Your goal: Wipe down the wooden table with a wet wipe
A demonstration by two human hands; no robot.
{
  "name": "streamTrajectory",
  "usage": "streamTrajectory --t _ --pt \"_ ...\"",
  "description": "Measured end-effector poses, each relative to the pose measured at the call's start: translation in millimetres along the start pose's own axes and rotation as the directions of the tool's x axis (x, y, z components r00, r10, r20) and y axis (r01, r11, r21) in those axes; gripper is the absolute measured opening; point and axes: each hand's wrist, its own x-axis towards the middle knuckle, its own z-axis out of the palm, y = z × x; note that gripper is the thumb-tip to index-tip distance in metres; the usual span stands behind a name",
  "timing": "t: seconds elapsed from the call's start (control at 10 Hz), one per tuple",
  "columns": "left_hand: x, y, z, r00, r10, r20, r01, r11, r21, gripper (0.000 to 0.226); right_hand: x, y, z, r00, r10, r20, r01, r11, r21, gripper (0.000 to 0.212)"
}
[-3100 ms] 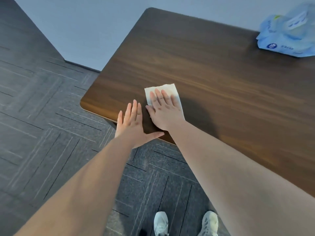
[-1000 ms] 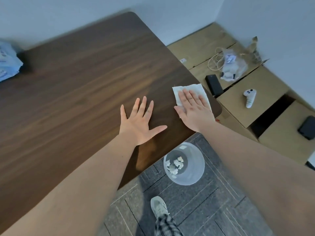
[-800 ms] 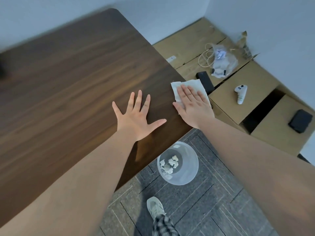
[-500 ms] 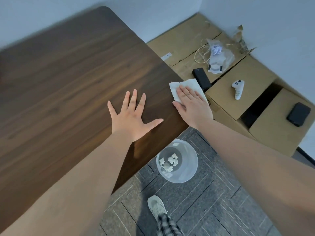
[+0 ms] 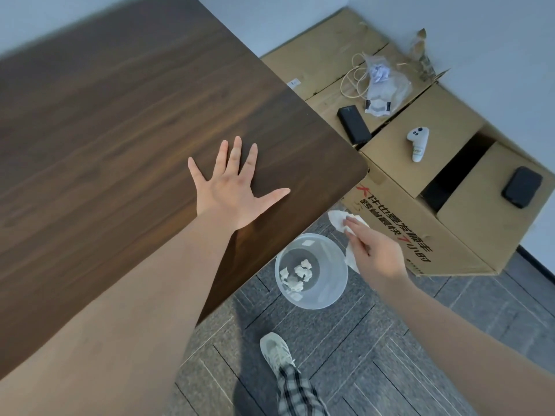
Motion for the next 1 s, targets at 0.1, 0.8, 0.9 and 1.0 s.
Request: streamTrajectory --t 0.1,0.8,0.9,1.0 --pt "0 1 2 1.0 -0.004 -0.013 0.004 1.0 0.004 0.101 -9 28 14 0.985 0.169 0.033 -0.168 0.985 -0.023 0.033" --pt "5 1 5 1.0 -0.02 -0.009 0.02 1.0 0.002 0.097 5 135 155 0.838 0.399 0.373 -0.178 0.845 -0.504 0.038" --pt "3 4 3 1.0 -0.015 0.006 0.015 1.0 -0.012 0.096 7 134 159 0.824 0.398 0.404 -0.135 0.829 -0.543 0.044" --pt "2 4 2 1.0 -0.002 0.006 0.003 1.0 -0.008 0.096 10 135 165 0.821 0.354 0.447 -0.063 0.836 -0.545 0.051"
